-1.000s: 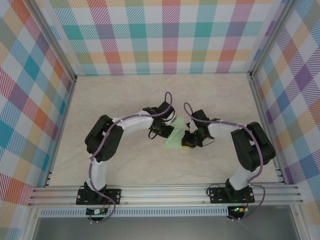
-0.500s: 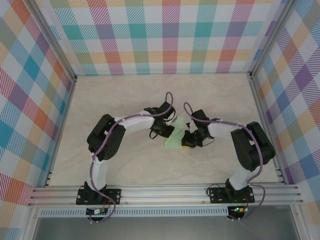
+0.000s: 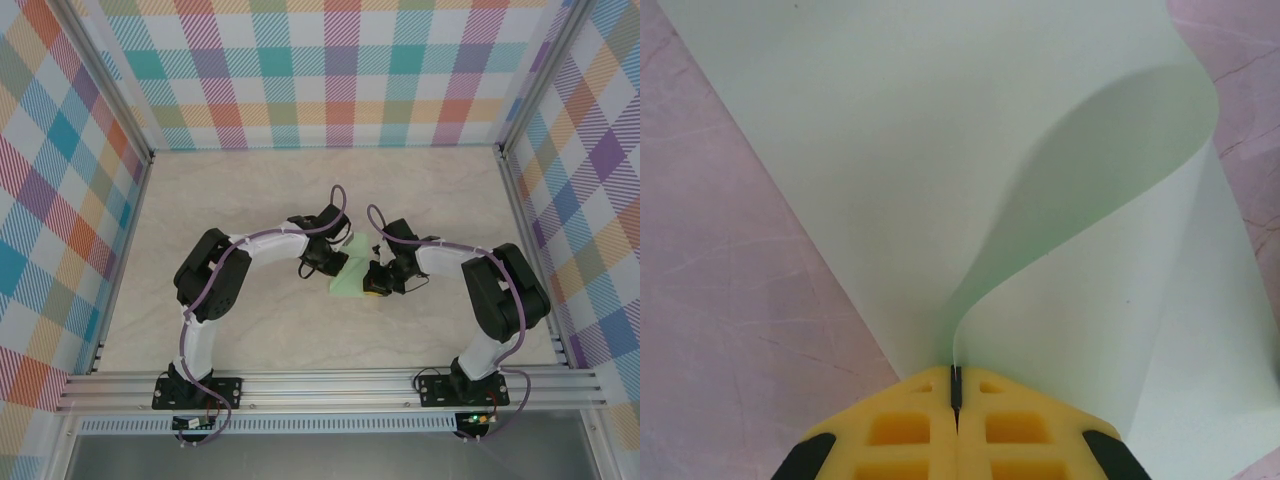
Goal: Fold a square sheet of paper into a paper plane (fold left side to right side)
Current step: Fold the triangle a second time at the center of the table.
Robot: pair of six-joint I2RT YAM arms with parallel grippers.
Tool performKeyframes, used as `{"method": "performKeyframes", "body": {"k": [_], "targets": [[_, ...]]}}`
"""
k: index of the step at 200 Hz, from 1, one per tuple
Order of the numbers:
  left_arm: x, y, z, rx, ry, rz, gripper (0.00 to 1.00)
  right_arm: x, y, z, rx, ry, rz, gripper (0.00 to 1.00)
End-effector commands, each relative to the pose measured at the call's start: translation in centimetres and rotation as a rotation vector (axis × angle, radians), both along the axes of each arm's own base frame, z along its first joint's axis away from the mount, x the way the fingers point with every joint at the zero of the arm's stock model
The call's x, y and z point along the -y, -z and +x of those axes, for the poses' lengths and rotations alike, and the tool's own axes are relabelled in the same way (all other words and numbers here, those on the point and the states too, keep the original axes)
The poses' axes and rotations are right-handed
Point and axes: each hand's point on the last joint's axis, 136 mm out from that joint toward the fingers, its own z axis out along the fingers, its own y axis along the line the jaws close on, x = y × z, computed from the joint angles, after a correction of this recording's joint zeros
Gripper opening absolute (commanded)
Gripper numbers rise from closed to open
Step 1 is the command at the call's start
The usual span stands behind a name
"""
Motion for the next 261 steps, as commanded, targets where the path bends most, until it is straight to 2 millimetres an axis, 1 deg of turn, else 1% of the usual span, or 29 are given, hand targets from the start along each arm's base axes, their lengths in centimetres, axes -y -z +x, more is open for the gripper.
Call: {"method": "performKeyframes", "body": {"k": [1, 38, 54, 64, 74, 98, 111, 138, 147, 170, 197, 247, 261], "targets": [[-1.0, -0.5, 0.5, 0.019, -0.012, 0.01, 0.02, 0.1, 0.8, -0.7, -0.028, -0.029, -0.032, 0.06], [-1.0, -0.1, 0.6, 0.015, -0.01, 0.017, 0.02, 0.1, 0.8, -0.7, -0.027, -0.03, -0.03, 0.06], [-1.0, 0.1, 0.5, 0.012, -0.011, 0.021, 0.02, -0.2, 0.5, -0.6, -0.022, -0.02, -0.005, 0.07], [-1.1, 0.2, 0.4, 0.01, -0.012, 0.022, 0.02, -0.7, -0.2, -0.2, -0.002, -0.01, 0.03, 0.07], [-1.1, 0.2, 0.4, 0.01, -0.011, 0.022, 0.02, -1.1, -1.4, 0.3, 0.027, 0.005, 0.074, 0.08], [-1.1, 0.2, 0.4, 0.008, -0.012, 0.019, 0.02, -1.3, -4.2, 2.0, 0.093, 0.052, 0.167, 0.08], [-1.0, 0.3, 0.3, 0.008, -0.01, 0.015, 0.02, -1.7, -5.3, 2.8, 0.118, 0.07, 0.217, 0.08], [-1.0, 0.2, 0.4, 0.01, -0.011, 0.014, 0.02, -3.1, -6.2, 4.4, 0.137, 0.103, 0.308, 0.07], [-1.0, 0.2, 0.4, 0.012, -0.011, 0.013, 0.02, -3.6, -6.3, 4.9, 0.133, 0.111, 0.331, 0.07], [-1.0, 0.2, 0.3, 0.011, -0.012, 0.011, 0.01, -4.1, -5.7, 5.7, 0.127, 0.115, 0.324, 0.06], [-0.9, 0.1, 0.4, 0.013, -0.012, 0.01, 0.01, -5.1, -5.4, 6.1, 0.12, 0.1, 0.331, 0.06], [-1.0, 0.2, 0.4, 0.012, -0.015, 0.01, 0.01, -5.6, -4.3, 6.7, 0.111, 0.097, 0.317, 0.06], [-1.0, 0.1, 0.4, 0.014, -0.013, 0.008, 0.01, -5.6, -3.7, 6.8, 0.105, 0.096, 0.298, 0.06]]}}
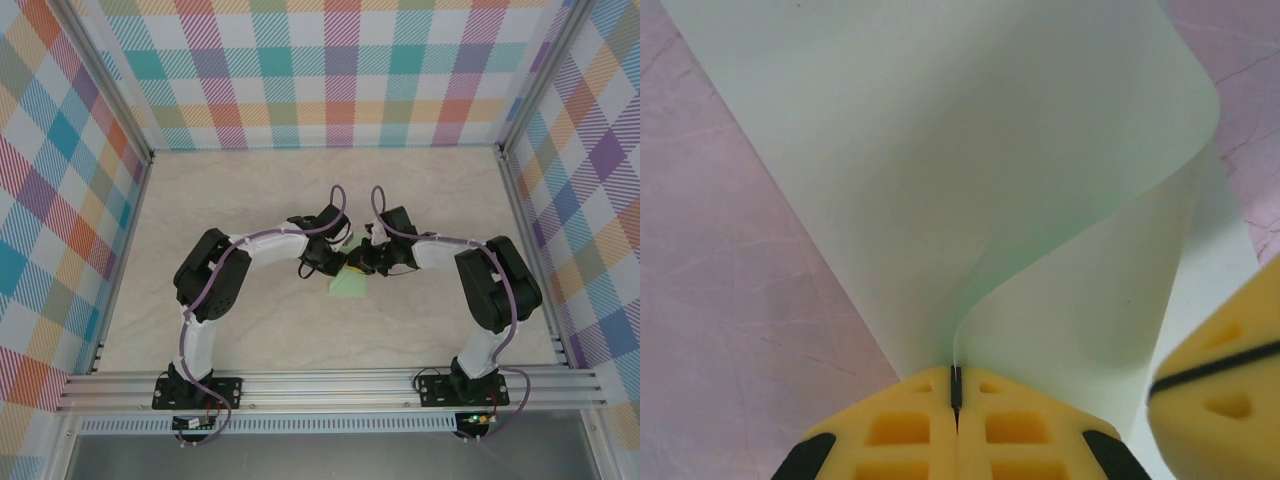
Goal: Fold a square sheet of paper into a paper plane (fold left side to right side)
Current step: Fold the triangle a second time at the center of the table.
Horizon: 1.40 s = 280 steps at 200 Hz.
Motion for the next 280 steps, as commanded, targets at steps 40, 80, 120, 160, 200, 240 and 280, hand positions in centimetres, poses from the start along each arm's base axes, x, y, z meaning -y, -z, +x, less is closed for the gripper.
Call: {"method": "performKeyframes", "body": {"k": [40, 80, 120, 160, 200, 240, 280], "targets": [[-0.9, 0.0, 0.3, 0.01, -0.012, 0.011, 0.01, -0.5, 1.5, 0.7, 0.001, -0.006, -0.022, 0.06], [-1.0, 0.0, 0.3, 0.014, -0.014, 0.017, 0.01, -0.2, 2.3, 0.6, -0.003, -0.004, -0.044, 0.06], [-1.3, 0.1, 0.5, 0.022, -0.022, 0.029, 0.01, 0.3, 3.2, 0.3, -0.017, -0.008, -0.078, 0.06], [-1.3, -0.1, 0.7, 0.03, -0.028, 0.032, 0.01, 0.7, 3.6, 0.1, -0.019, -0.006, -0.101, 0.06], [-1.4, 0.0, 1.0, 0.036, -0.037, 0.044, 0.01, 1.1, 4.3, -0.3, -0.032, -0.005, -0.124, 0.06], [-1.3, -0.2, 1.2, 0.042, -0.045, 0.04, 0.01, 1.7, 5.2, -0.9, -0.058, 0.001, -0.16, 0.06], [-1.3, -0.3, 1.4, 0.046, -0.05, 0.043, 0.01, 2.1, 5.6, -1.3, -0.064, 0.002, -0.176, 0.06]]}}
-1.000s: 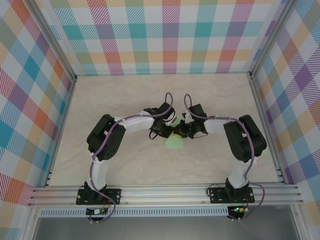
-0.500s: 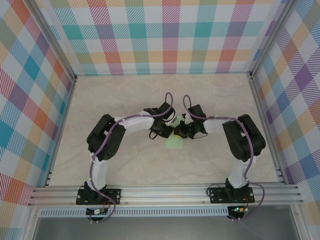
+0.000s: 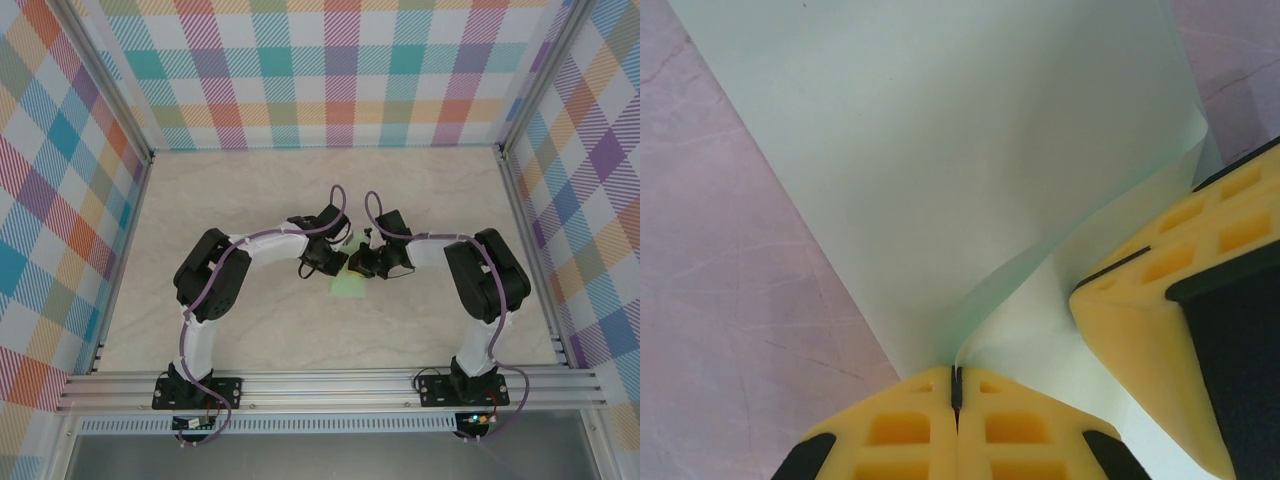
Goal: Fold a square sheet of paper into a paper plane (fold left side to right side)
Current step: Fold the triangle a second time at the center of the table.
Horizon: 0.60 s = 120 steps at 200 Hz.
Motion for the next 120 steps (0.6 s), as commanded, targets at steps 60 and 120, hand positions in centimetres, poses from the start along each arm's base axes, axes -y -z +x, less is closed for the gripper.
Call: {"method": "performKeyframes", "body": {"k": [60, 120], "targets": [[-1.1, -2.2, 1.2, 0.064, -0.063, -0.005, 0.26, 1.9, 3.3, -2.5, -0.097, -0.006, -0.116, 0.06], [-1.1, -7.2, -0.9, 0.072, -0.068, -0.16, 0.44, 1.8, 3.2, -2.3, -0.093, -0.009, -0.11, 0.06]]}}
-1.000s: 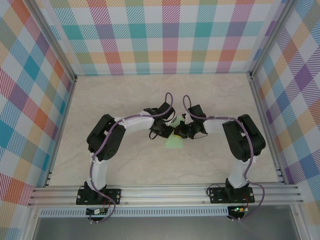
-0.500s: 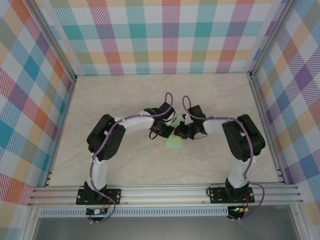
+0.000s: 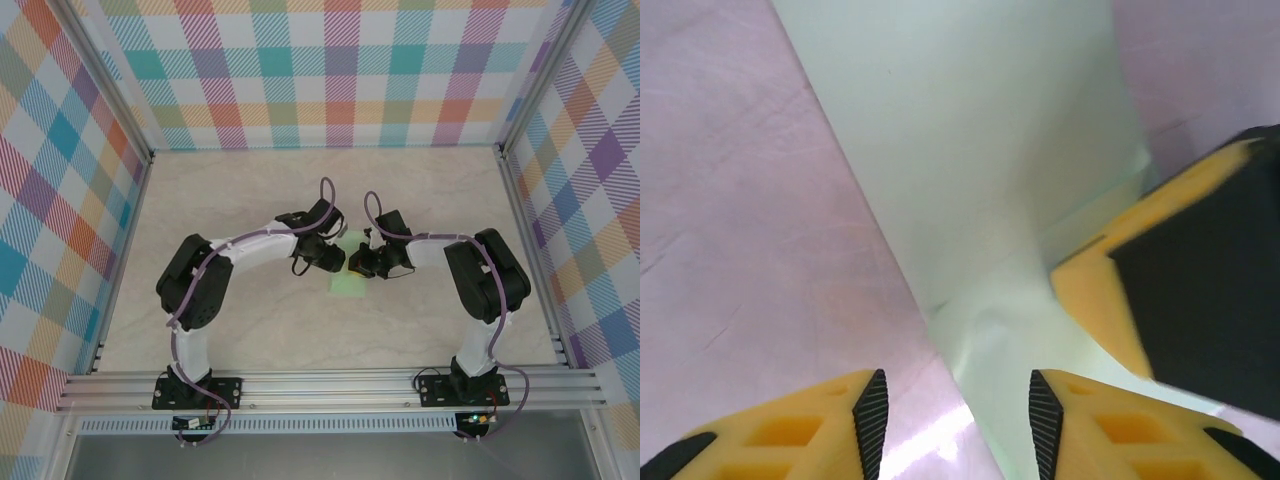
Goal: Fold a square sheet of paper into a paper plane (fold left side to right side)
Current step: Fold the triangle a second time at the center of the table.
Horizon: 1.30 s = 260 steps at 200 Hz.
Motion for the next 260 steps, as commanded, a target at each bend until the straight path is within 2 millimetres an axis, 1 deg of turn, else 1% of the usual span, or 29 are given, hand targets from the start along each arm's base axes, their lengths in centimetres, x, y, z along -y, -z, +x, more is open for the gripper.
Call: {"method": "performKeyframes", "body": {"k": [1, 17, 40, 56, 61, 72, 90, 107, 143, 207, 215, 220, 237, 260], "targets": [[-0.1, -3.0, -1.0, 0.006, -0.01, -0.104, 0.44, 1.7, 3.1, -2.3, -0.1, 0.002, -0.104, 0.06], [0.9, -3.5, -2.9, -0.049, 0.022, -0.207, 0.42, 1.6, 3.0, -2.2, -0.098, 0.0, -0.101, 0.06], [2.4, -3.6, -5.6, -0.14, 0.065, -0.335, 0.38, 1.6, 3.0, -2.1, -0.096, -0.001, -0.098, 0.06], [3.0, -3.4, -6.9, -0.198, 0.079, -0.389, 0.35, 1.5, 2.9, -2.1, -0.095, -0.003, -0.095, 0.06], [3.6, -3.7, -6.8, -0.191, 0.093, -0.423, 0.35, 1.4, 2.9, -2.1, -0.095, -0.004, -0.095, 0.06], [4.0, -3.3, -7.2, -0.216, 0.105, -0.44, 0.35, 1.4, 2.9, -2.0, -0.094, -0.004, -0.095, 0.06], [4.4, -2.5, -7.5, -0.248, 0.118, -0.441, 0.34, 1.4, 2.9, -2.0, -0.098, -0.003, -0.095, 0.06], [4.9, -1.8, -7.3, -0.261, 0.123, -0.445, 0.33, 1.4, 2.9, -2.0, -0.097, -0.006, -0.095, 0.06], [5.1, -0.1, -6.9, -0.282, 0.127, -0.406, 0.33, 1.4, 3.0, -2.1, -0.101, -0.005, -0.096, 0.06], [4.1, 2.2, -6.6, -0.281, 0.106, -0.319, 0.31, 1.4, 2.9, -2.0, -0.099, -0.008, -0.099, 0.06], [3.8, 2.5, -6.5, -0.275, 0.101, -0.307, 0.31, 1.4, 2.8, -2.0, -0.096, -0.007, -0.098, 0.06], [3.3, 2.9, -6.9, -0.295, 0.094, -0.279, 0.31, 1.4, 2.8, -1.9, -0.095, -0.007, -0.097, 0.06], [2.9, 3.4, -6.9, -0.294, 0.087, -0.257, 0.31, 1.4, 2.8, -2.0, -0.097, -0.01, -0.1, 0.06], [2.9, 3.8, -6.9, -0.302, 0.085, -0.255, 0.3, 1.4, 2.8, -2.0, -0.095, -0.011, -0.101, 0.06]]}}
